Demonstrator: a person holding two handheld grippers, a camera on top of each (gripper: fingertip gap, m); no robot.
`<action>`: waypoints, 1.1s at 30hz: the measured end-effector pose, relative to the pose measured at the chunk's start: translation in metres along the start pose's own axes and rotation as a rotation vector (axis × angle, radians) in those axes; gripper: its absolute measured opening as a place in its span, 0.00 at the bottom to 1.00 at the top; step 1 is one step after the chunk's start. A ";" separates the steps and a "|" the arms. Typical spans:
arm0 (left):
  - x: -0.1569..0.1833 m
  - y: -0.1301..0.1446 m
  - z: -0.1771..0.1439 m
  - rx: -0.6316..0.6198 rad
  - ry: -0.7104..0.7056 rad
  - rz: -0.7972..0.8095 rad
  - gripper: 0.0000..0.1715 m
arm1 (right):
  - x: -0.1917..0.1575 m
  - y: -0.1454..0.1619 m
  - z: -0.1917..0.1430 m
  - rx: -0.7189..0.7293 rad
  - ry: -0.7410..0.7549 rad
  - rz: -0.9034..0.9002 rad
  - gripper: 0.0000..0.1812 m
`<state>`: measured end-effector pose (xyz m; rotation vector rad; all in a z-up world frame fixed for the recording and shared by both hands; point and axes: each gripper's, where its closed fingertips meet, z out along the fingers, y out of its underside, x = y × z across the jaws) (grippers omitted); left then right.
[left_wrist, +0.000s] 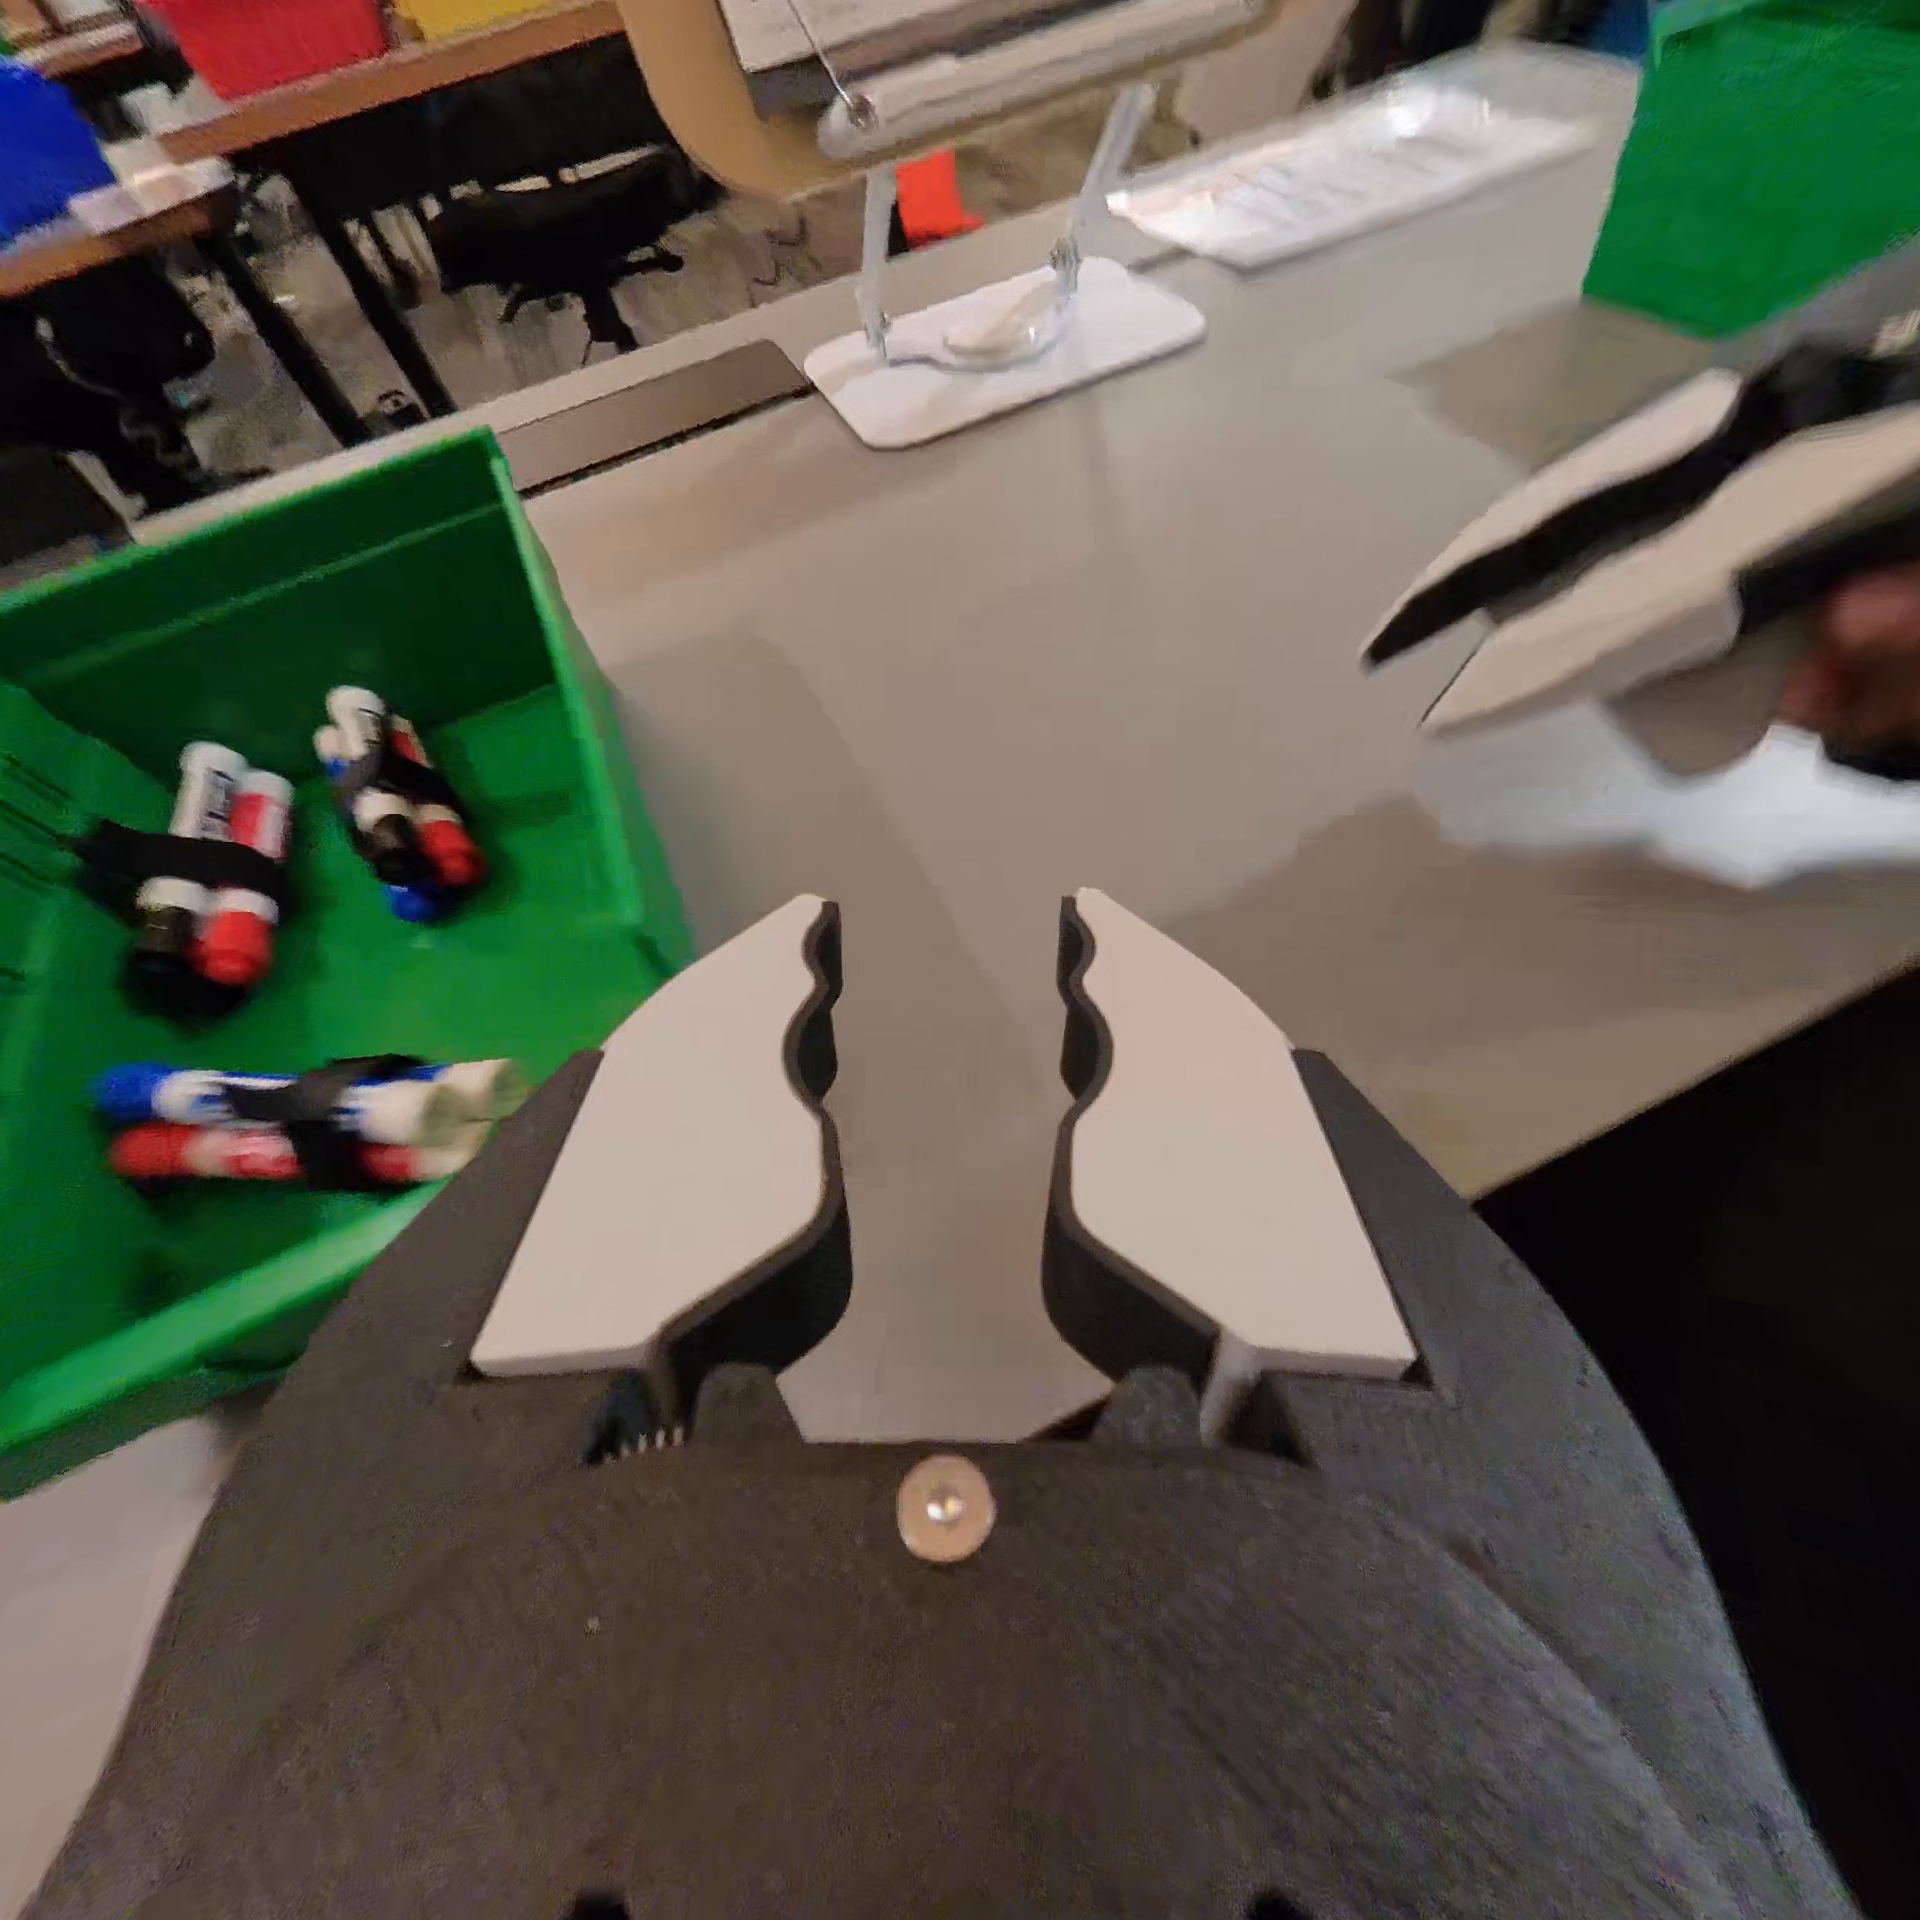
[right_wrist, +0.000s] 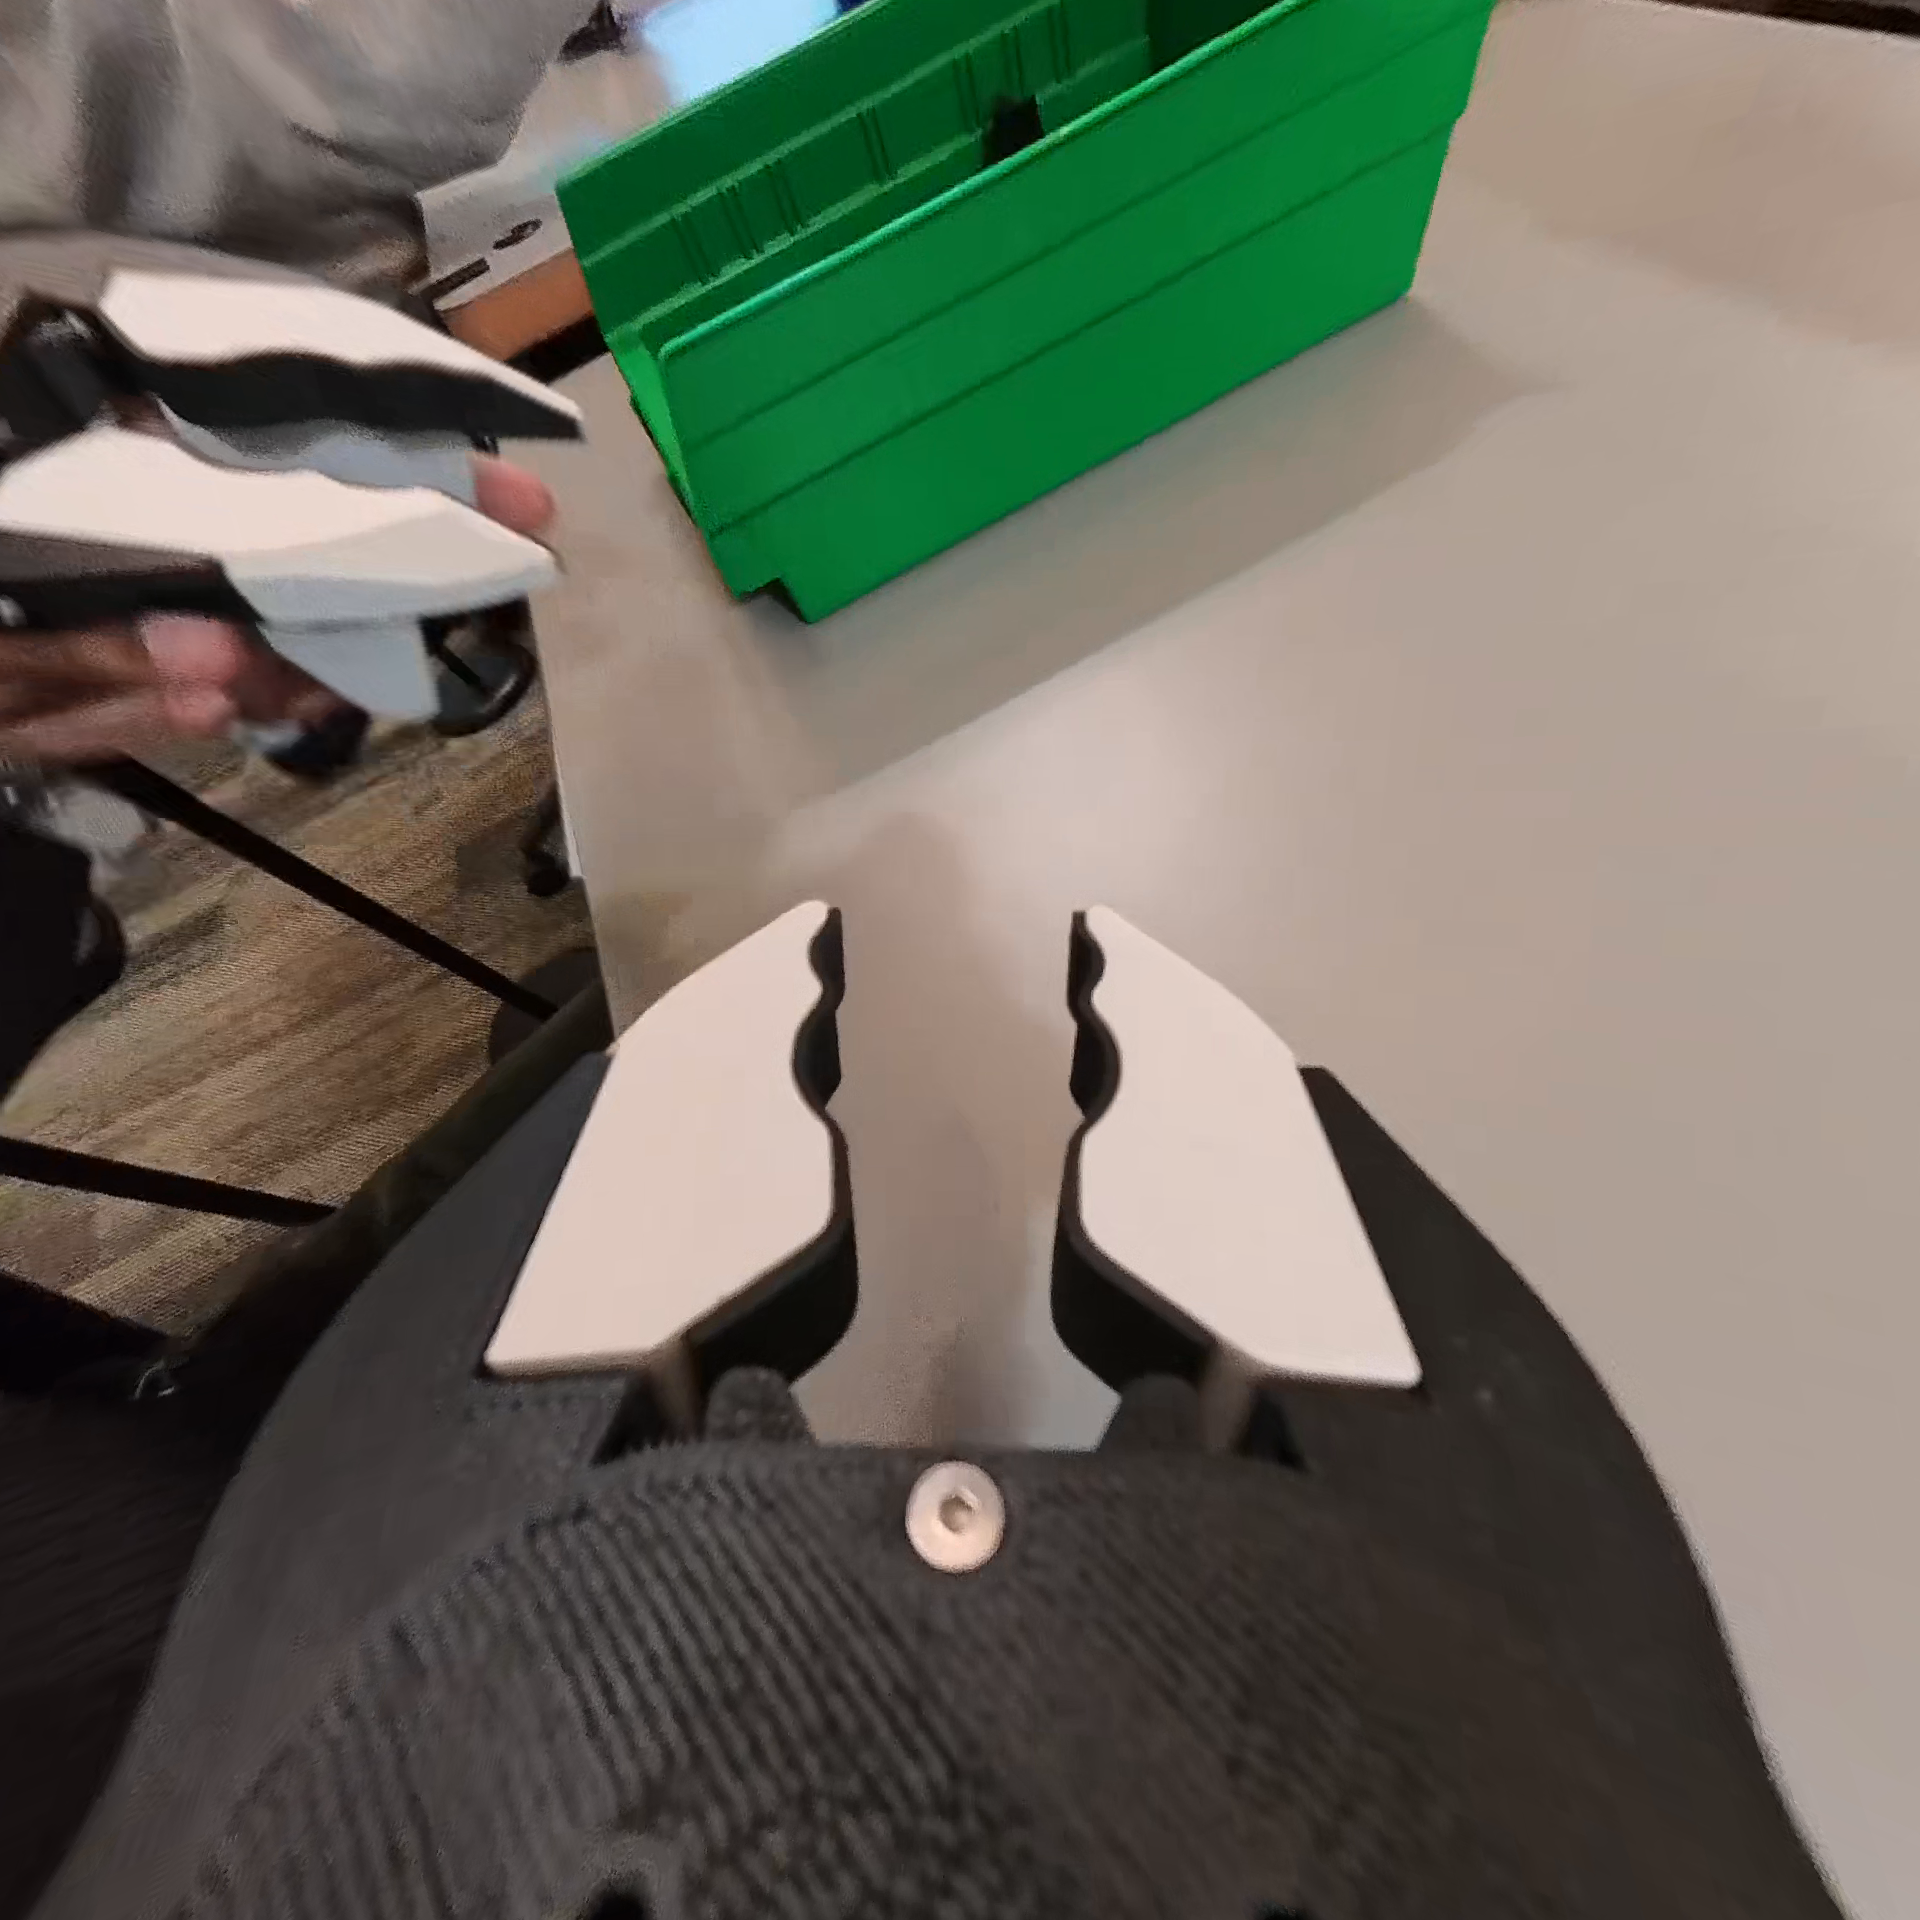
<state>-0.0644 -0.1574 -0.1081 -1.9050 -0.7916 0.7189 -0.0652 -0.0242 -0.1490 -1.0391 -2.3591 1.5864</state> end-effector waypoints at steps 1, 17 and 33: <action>-0.009 0.004 -0.011 -0.037 0.016 0.067 0.23 | 0.003 0.005 -0.006 -0.003 0.004 0.007 0.22; -0.191 0.047 0.013 -1.009 0.481 0.872 0.36 | 0.012 0.036 -0.021 -0.030 -0.003 0.186 0.18; -0.212 0.133 0.053 -1.140 0.662 1.080 0.35 | 0.054 0.048 -0.054 0.047 0.144 0.322 0.16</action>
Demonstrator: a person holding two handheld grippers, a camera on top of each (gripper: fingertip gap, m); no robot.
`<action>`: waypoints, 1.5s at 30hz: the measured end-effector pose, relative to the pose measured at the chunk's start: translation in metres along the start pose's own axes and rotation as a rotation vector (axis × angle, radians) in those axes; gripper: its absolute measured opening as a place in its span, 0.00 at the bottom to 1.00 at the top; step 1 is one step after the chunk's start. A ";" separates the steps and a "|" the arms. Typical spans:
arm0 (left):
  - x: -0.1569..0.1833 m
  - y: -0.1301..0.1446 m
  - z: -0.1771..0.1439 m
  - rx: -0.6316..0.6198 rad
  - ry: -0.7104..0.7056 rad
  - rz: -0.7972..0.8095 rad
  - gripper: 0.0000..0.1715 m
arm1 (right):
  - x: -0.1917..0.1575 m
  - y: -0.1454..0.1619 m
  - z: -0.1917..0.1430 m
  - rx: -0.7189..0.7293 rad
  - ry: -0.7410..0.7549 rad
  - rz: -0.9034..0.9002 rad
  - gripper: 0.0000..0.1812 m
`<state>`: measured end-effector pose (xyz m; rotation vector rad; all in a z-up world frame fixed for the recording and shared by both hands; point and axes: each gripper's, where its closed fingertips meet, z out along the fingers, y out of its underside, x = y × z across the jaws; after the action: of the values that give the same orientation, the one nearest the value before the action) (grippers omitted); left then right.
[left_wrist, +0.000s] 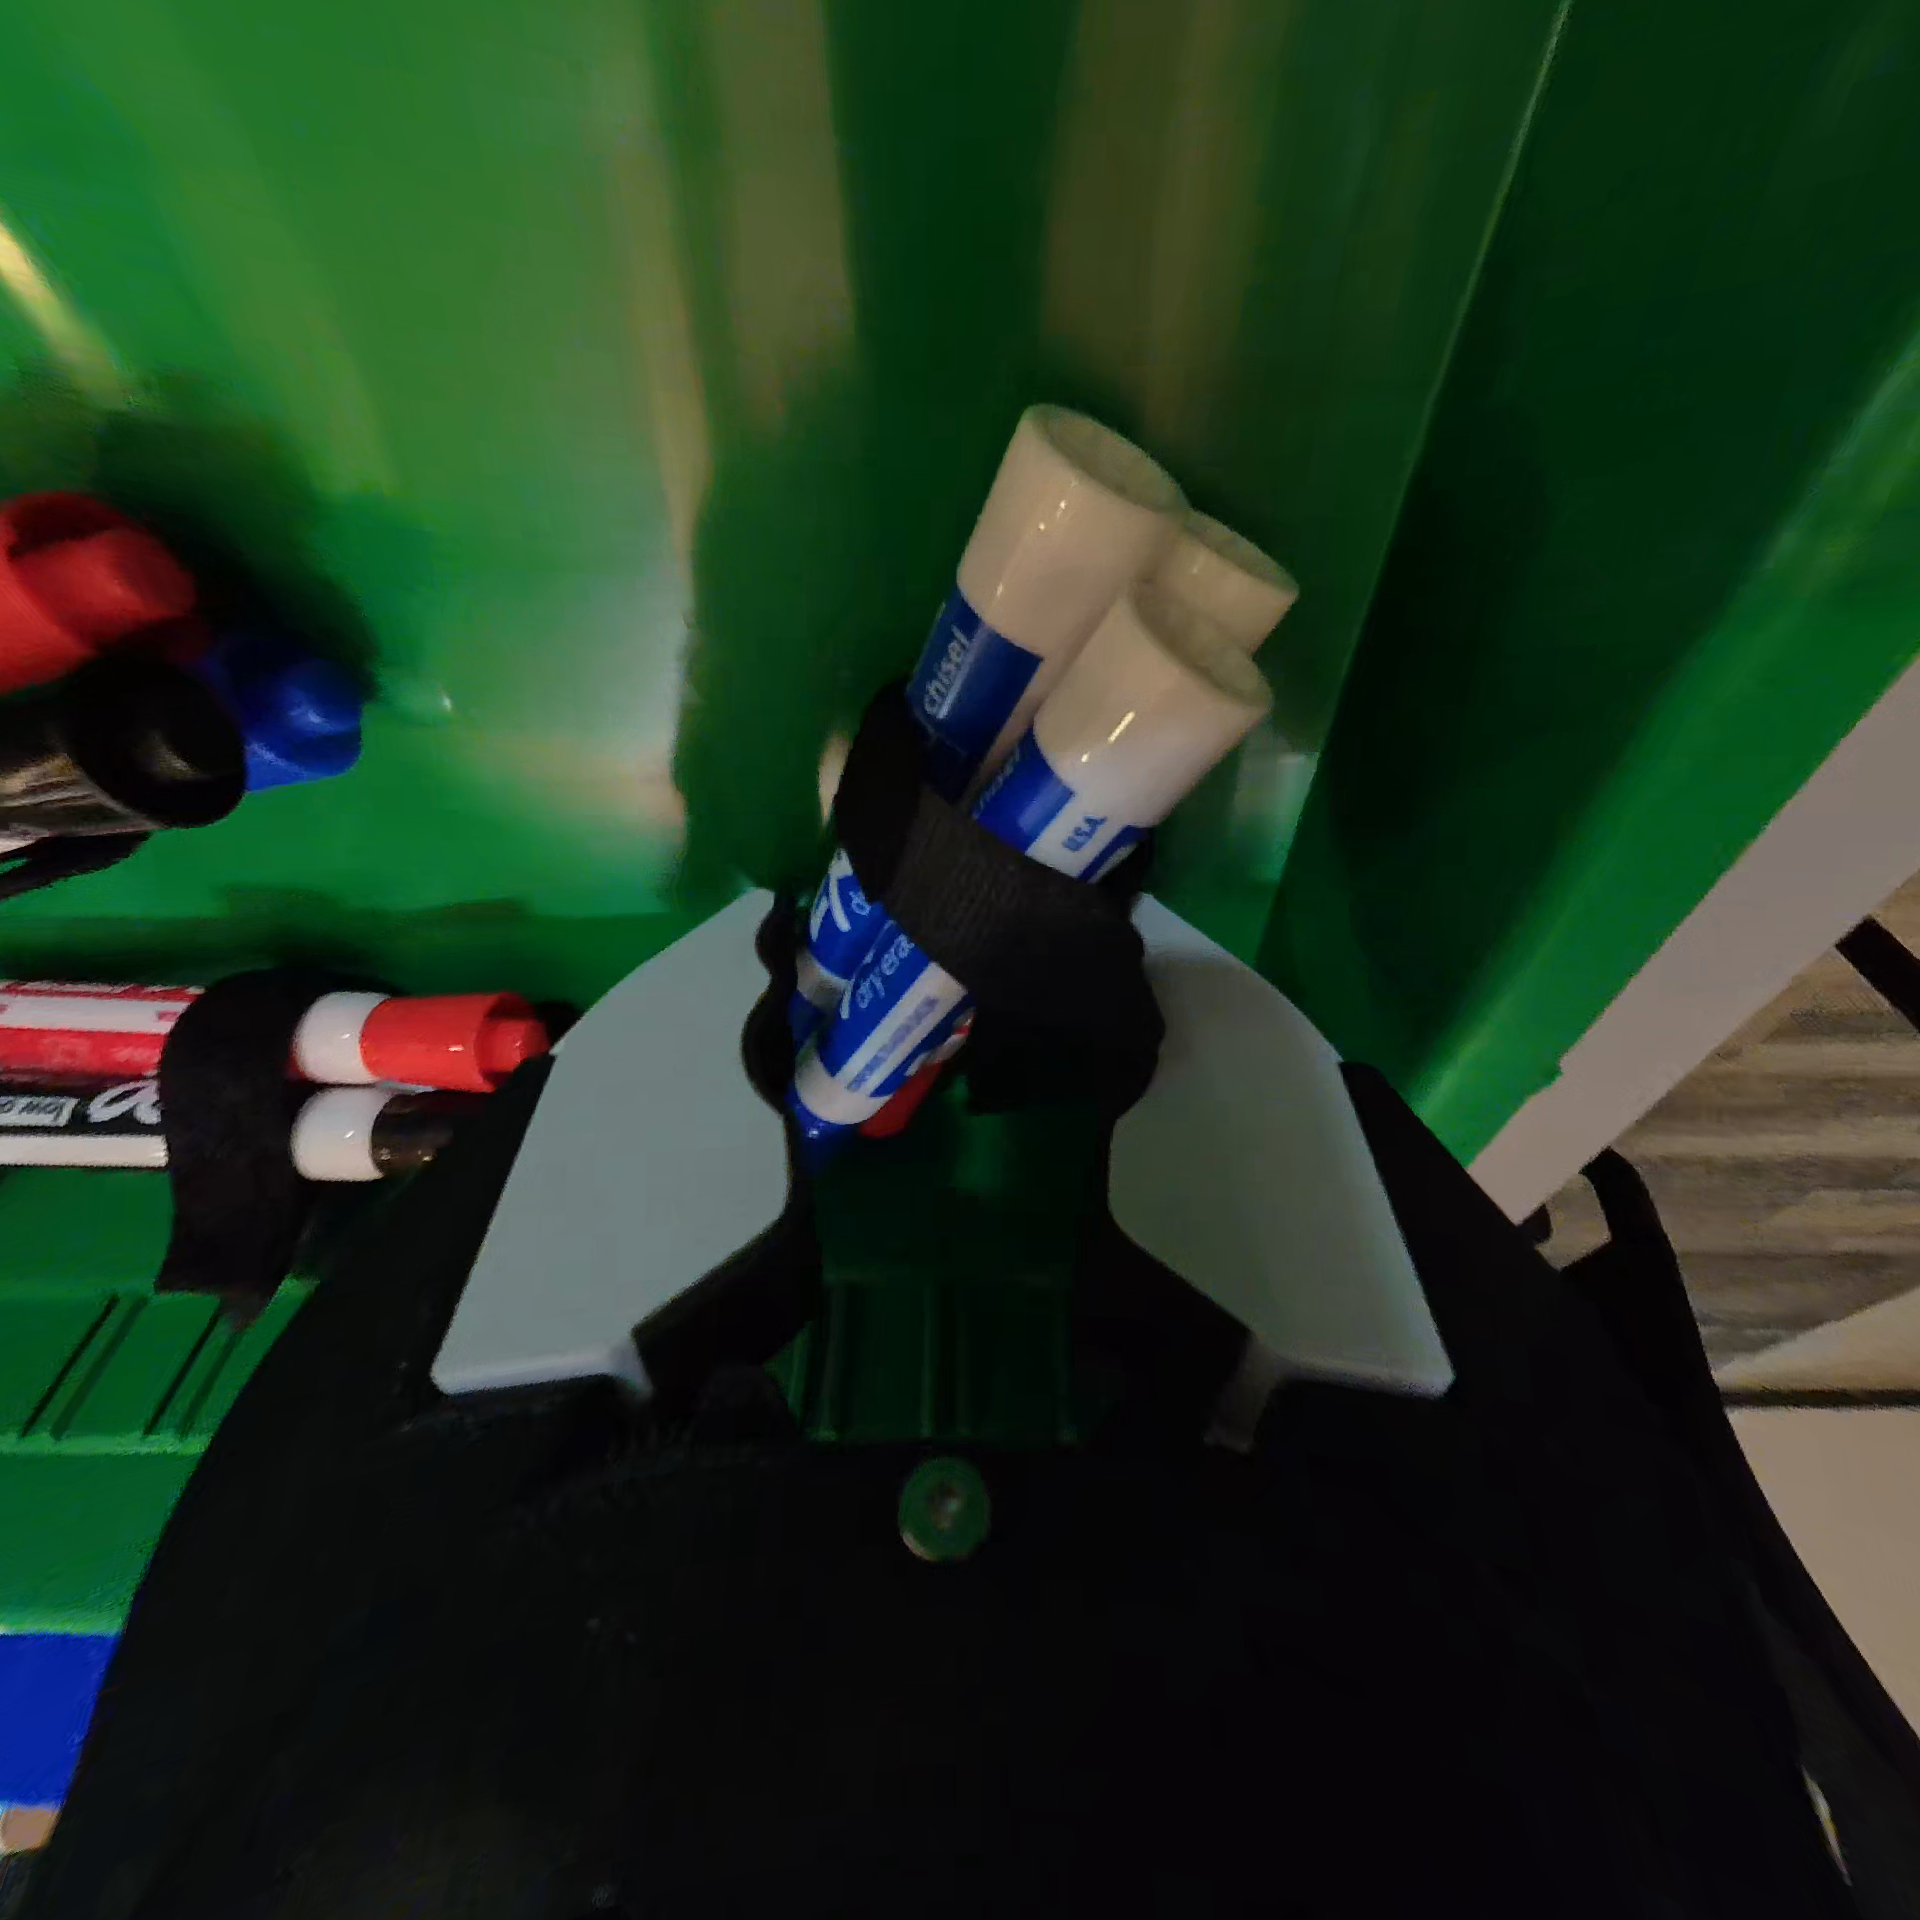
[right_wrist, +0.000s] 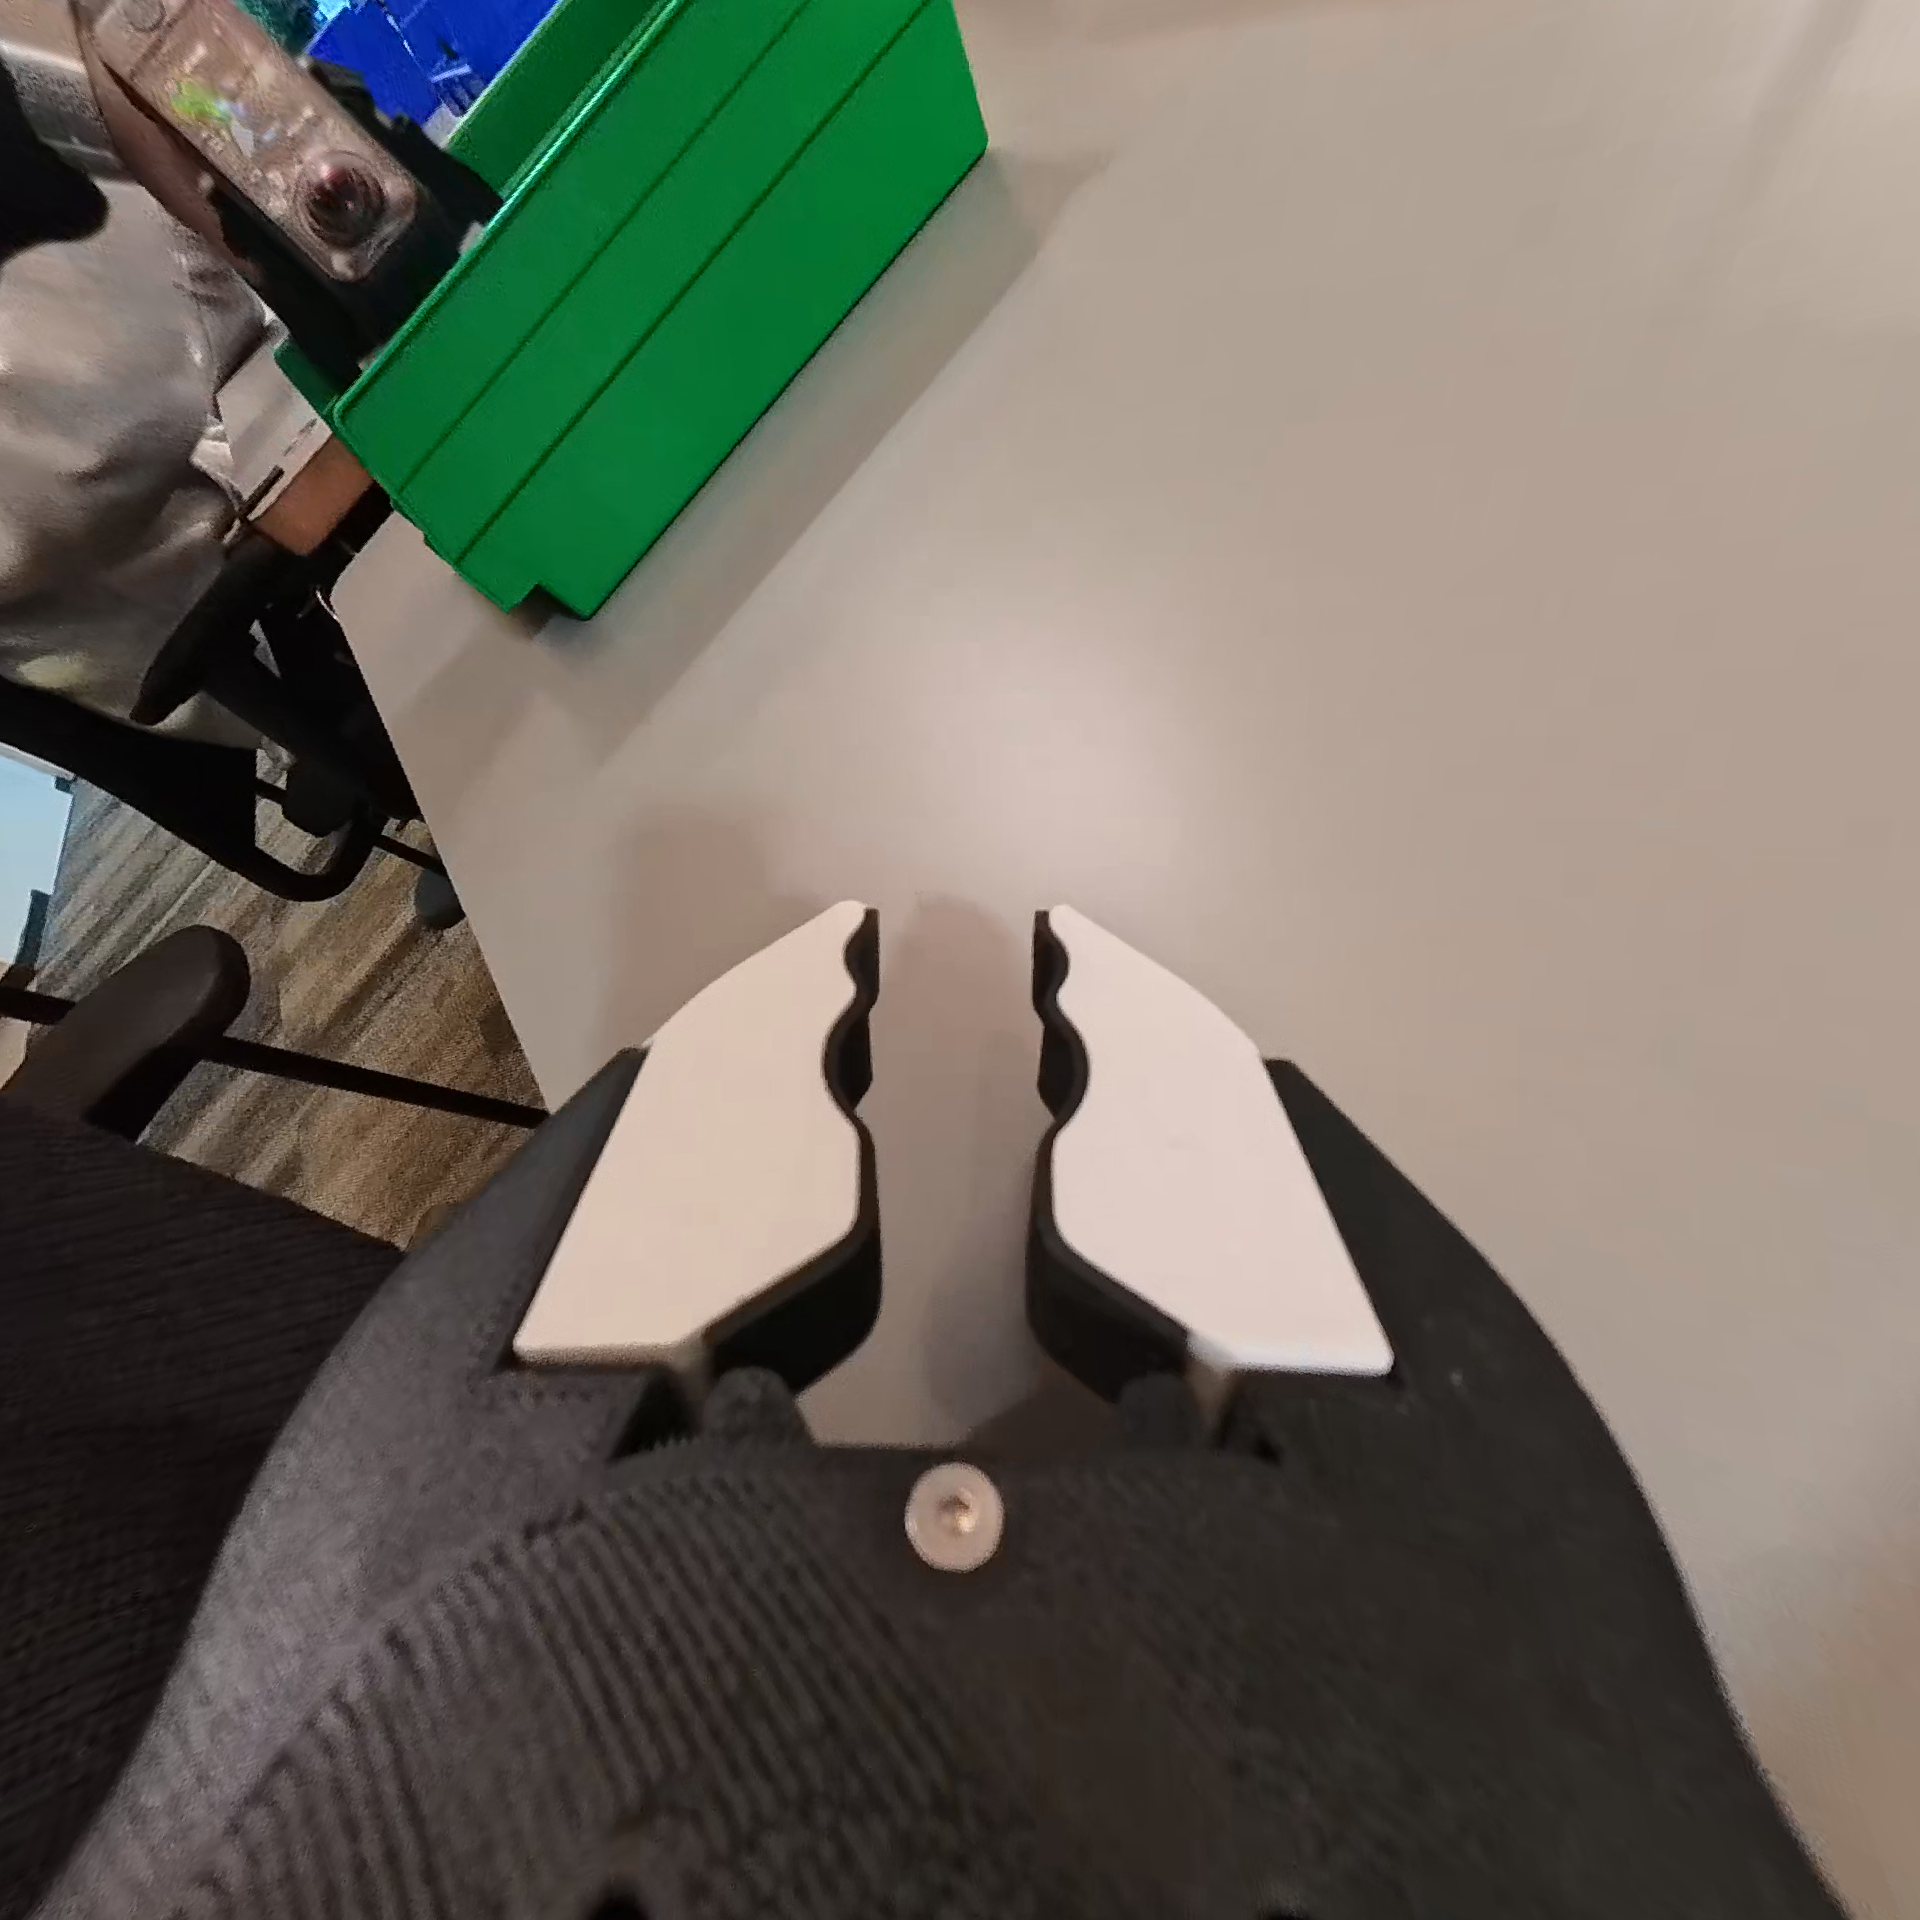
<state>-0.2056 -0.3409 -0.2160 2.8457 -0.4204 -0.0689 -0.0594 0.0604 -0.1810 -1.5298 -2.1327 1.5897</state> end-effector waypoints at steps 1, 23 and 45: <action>-0.001 0.000 0.000 0.008 -0.008 -0.010 0.35 | 0.001 -0.001 0.000 0.001 -0.002 0.004 0.16; 0.008 -0.008 -0.014 0.130 0.078 -0.260 0.21 | -0.008 -0.010 -0.002 0.029 -0.071 0.049 0.15; 0.010 -0.014 -0.010 0.135 0.081 -0.281 0.21 | -0.006 -0.010 -0.002 0.034 -0.066 0.056 0.15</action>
<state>-0.1914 -0.3284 -0.2103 3.0078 -0.0066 0.0222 -0.0615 0.0576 -0.1696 -1.5611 -2.1021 1.7081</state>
